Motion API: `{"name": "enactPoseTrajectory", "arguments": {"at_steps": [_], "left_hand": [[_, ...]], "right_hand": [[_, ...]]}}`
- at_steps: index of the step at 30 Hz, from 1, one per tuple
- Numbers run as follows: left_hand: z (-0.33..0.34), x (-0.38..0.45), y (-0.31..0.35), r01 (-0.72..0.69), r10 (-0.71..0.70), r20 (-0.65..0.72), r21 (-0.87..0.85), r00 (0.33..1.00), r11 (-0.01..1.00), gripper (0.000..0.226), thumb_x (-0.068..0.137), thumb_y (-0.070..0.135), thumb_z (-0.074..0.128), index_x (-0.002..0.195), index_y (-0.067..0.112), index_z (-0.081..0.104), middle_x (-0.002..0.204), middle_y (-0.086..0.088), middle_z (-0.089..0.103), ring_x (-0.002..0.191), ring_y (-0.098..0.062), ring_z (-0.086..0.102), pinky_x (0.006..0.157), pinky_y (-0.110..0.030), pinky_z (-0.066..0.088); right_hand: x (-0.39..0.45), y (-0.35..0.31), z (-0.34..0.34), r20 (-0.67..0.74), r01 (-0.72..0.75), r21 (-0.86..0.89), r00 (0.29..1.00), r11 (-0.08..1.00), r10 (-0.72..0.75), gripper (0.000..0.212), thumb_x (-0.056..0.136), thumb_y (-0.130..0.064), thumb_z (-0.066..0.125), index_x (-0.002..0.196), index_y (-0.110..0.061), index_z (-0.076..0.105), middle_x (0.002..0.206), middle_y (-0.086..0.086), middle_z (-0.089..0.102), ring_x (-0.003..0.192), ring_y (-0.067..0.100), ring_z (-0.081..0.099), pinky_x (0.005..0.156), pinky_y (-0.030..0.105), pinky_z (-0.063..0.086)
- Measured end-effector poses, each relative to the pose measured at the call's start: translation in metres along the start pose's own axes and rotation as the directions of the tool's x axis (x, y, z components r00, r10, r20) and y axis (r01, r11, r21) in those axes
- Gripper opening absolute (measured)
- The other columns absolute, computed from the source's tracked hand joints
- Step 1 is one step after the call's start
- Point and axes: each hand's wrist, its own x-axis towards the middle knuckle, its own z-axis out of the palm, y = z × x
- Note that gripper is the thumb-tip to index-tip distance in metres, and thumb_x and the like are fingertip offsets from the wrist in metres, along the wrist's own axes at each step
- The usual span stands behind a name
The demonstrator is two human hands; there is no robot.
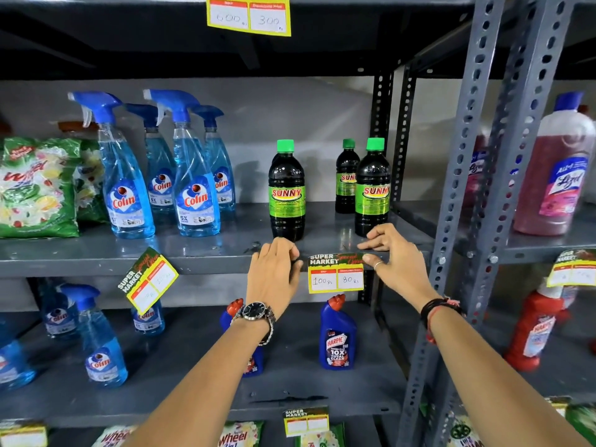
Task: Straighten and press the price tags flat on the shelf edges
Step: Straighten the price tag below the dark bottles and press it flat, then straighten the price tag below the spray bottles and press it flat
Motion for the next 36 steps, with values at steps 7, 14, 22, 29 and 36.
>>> {"name": "enactPoseTrajectory", "arguments": {"at_steps": [7, 14, 22, 29, 36], "left_hand": [[-0.050, -0.029, -0.054, 0.217, -0.229, -0.300, -0.073, 0.926, 0.973, 0.017, 0.080, 0.008, 0.055, 0.095, 0.014, 0.052, 0.099, -0.007, 0.058, 0.084, -0.028, 0.050, 0.071, -0.040, 0.037], [-0.102, -0.064, -0.152, 0.582, -0.598, -0.356, -0.165, 0.718, 0.797, 0.024, 0.083, 0.014, 0.055, 0.106, 0.008, 0.056, 0.108, -0.019, 0.058, 0.100, -0.041, 0.050, 0.083, -0.047, 0.036], [-0.132, -0.101, -0.248, 0.750, -0.741, 0.122, -0.163, 0.660, 0.641, 0.042, 0.091, 0.052, 0.040, 0.105, 0.017, 0.057, 0.108, -0.008, 0.068, 0.102, -0.030, 0.061, 0.090, -0.041, 0.045], [-0.141, -0.081, -0.255, 0.623, -0.524, 0.353, -0.283, 0.775, 0.729, 0.036, 0.084, 0.056, 0.050, 0.099, 0.026, 0.063, 0.095, 0.000, 0.071, 0.094, -0.022, 0.065, 0.082, -0.033, 0.050], [-0.138, -0.071, -0.259, 0.527, -0.488, 0.204, -0.257, 0.849, 0.810, 0.019, 0.087, 0.045, 0.054, 0.082, 0.030, 0.064, 0.081, 0.002, 0.075, 0.083, -0.025, 0.067, 0.088, -0.045, 0.046]], "right_hand": [[0.006, -0.048, 0.012, -0.078, 0.013, 0.312, 0.997, 0.950, 0.012, 0.045, 0.077, 0.014, 0.045, 0.091, -0.028, 0.051, 0.105, -0.004, 0.070, 0.100, 0.008, 0.061, 0.083, 0.010, 0.044], [0.007, -0.132, 0.097, 0.002, 0.161, 0.348, 0.985, 0.924, -0.172, 0.032, 0.080, 0.007, 0.054, 0.099, -0.019, 0.054, 0.107, -0.003, 0.070, 0.104, 0.005, 0.061, 0.083, 0.007, 0.043], [-0.003, -0.196, 0.192, 0.066, 0.157, 0.225, 0.982, 0.962, -0.175, 0.020, 0.087, -0.016, 0.062, 0.106, -0.019, 0.060, 0.111, -0.008, 0.070, 0.108, 0.009, 0.061, 0.089, 0.019, 0.043], [-0.009, -0.237, 0.237, -0.010, 0.050, 0.136, 0.999, 0.989, -0.049, 0.022, 0.087, -0.030, 0.064, 0.108, -0.021, 0.067, 0.105, -0.004, 0.074, 0.097, 0.004, 0.066, 0.092, 0.035, 0.053], [-0.006, -0.257, 0.257, -0.132, -0.039, -0.067, 0.991, 0.997, 0.030, 0.022, 0.079, -0.044, 0.064, 0.095, -0.030, 0.069, 0.088, -0.006, 0.076, 0.094, 0.020, 0.067, 0.092, 0.046, 0.047]]}}
